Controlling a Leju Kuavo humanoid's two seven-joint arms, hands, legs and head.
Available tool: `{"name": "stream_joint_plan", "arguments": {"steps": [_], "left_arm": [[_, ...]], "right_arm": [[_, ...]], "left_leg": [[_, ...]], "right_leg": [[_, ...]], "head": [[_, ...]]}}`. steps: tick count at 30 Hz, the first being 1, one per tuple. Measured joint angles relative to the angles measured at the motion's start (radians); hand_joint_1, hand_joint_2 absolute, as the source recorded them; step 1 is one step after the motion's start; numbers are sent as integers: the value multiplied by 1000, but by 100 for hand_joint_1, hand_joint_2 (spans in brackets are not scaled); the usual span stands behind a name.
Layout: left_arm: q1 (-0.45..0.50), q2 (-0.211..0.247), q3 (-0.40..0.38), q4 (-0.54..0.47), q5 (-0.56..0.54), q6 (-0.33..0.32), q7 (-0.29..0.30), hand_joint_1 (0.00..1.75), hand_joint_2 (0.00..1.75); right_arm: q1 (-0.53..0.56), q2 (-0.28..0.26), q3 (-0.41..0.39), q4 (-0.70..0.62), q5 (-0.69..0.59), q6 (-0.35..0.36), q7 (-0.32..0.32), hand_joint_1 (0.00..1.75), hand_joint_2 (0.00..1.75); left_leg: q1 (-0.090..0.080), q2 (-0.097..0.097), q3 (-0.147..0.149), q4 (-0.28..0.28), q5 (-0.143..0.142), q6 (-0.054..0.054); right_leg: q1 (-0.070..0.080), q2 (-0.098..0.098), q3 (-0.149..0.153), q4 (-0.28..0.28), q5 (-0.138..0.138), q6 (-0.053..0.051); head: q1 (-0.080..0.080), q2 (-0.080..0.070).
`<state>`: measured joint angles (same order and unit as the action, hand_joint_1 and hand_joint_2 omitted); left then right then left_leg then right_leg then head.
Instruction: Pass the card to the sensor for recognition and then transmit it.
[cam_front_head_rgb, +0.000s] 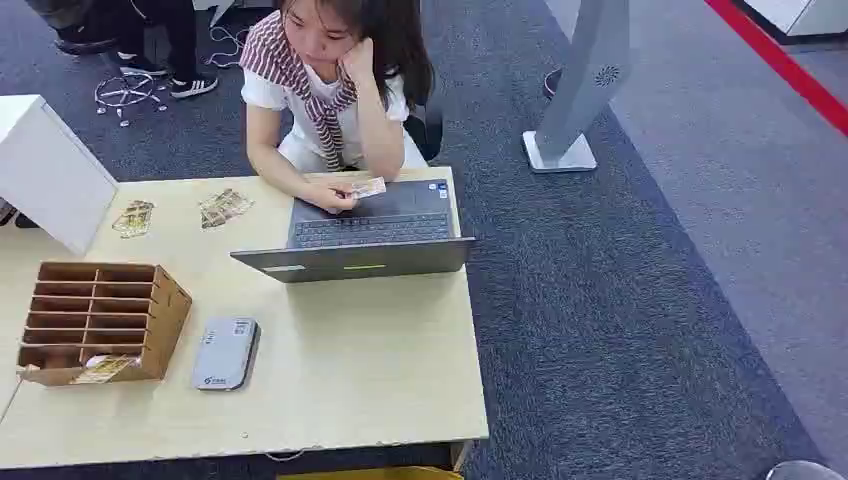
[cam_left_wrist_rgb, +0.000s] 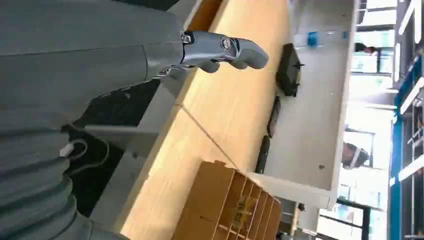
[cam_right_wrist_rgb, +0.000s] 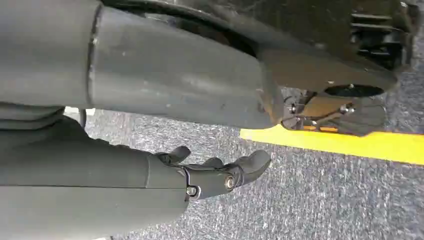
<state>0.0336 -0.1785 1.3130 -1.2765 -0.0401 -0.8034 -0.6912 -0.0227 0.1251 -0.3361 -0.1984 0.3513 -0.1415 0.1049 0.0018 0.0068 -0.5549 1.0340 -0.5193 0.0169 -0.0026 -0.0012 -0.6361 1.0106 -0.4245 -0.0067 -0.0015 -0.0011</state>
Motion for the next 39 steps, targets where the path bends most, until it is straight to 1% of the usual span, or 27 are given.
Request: {"name": "stream_joint_plan", "arguments": {"steps": [6,10,13,25,39], "left_arm": [[26,-15,-105,-112,-74,101,14,0,175],[26,-17,-180,-157,-159,194,33,0,175],[15,-17,-243,-183,-227,244,54,0,175],[-78,-11,-516,-242,-530,431,199,0,175],[-225,-6,-826,-247,-882,612,367,0,175]], "right_arm": [[-3,3,0,0,9,0,1,0,0],[-3,4,0,0,14,2,1,0,0],[-5,4,0,0,21,5,1,0,0],[-8,4,0,0,65,18,1,0,0],[-13,4,0,0,122,37,1,0,0]], "left_leg": [[0,0,0,0,0,0],[0,0,0,0,0,0],[0,-1,0,0,0,0],[0,0,0,0,1,0],[0,0,0,1,1,0]], "right_leg": [[0,-1,1,0,0,0],[0,-1,0,0,0,0],[0,-1,0,0,0,0],[0,0,0,0,1,0],[0,0,0,0,2,1]], "head": [[1,0],[0,0],[1,0],[0,0],[0,0]]}}
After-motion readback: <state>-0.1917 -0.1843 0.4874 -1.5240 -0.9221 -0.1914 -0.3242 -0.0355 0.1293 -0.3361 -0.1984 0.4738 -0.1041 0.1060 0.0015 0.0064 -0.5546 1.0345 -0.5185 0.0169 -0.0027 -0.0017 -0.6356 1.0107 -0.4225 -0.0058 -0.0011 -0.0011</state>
